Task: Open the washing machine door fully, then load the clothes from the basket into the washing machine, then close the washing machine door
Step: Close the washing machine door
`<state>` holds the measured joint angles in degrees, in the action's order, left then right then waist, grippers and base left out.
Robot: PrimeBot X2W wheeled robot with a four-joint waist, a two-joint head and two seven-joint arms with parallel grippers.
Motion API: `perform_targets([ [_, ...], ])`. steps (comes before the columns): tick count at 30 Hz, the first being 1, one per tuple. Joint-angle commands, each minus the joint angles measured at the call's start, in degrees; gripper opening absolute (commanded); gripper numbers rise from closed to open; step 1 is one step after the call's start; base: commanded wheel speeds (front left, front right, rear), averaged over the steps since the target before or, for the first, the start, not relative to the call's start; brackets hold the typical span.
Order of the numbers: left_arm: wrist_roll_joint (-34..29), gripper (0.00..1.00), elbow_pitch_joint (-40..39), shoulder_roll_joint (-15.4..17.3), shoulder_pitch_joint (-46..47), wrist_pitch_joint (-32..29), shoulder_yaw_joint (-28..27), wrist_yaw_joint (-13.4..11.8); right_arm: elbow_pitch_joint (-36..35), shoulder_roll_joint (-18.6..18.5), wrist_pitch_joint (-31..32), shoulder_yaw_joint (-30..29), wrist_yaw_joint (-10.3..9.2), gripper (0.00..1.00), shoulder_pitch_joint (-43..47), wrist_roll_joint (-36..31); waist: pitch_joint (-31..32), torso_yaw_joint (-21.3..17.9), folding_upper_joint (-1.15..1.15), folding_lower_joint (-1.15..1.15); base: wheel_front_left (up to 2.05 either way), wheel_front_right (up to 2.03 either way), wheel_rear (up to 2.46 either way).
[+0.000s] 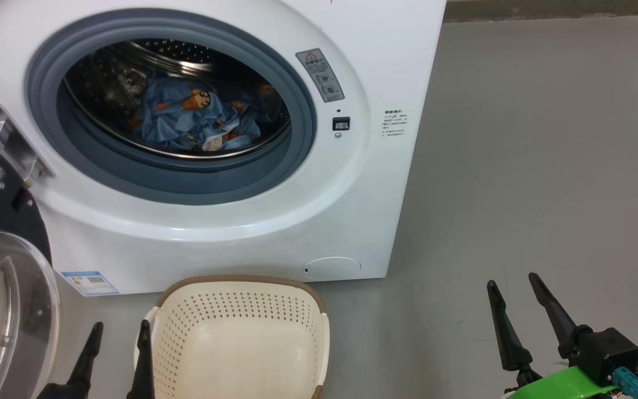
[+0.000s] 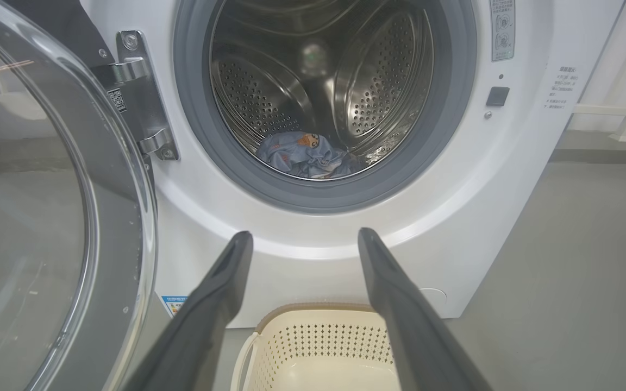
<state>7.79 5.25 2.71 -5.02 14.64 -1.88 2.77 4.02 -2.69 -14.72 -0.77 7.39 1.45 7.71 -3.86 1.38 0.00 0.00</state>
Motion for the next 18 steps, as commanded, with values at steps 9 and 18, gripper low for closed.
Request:
perform_targets([
  [9, -0.3, 1.0, -1.1, 0.2, 1.4, 0.4, -2.0, 0.1, -0.8, -0.2, -0.3, 1.3, 0.1, 1.0, -0.1, 0.8, 1.1, 0.3, 0.0, 0.0, 0.0, 0.0, 0.0],
  [18, -0.6, 1.0, -1.0, 0.2, 1.2, 0.4, -2.2, 0.3, -0.6, -0.2, -0.3, 1.6, 0.1, 1.0, 0.3, 1.2, 1.9, 0.8, 0.0, 0.0, 0.0, 0.0, 0.0],
])
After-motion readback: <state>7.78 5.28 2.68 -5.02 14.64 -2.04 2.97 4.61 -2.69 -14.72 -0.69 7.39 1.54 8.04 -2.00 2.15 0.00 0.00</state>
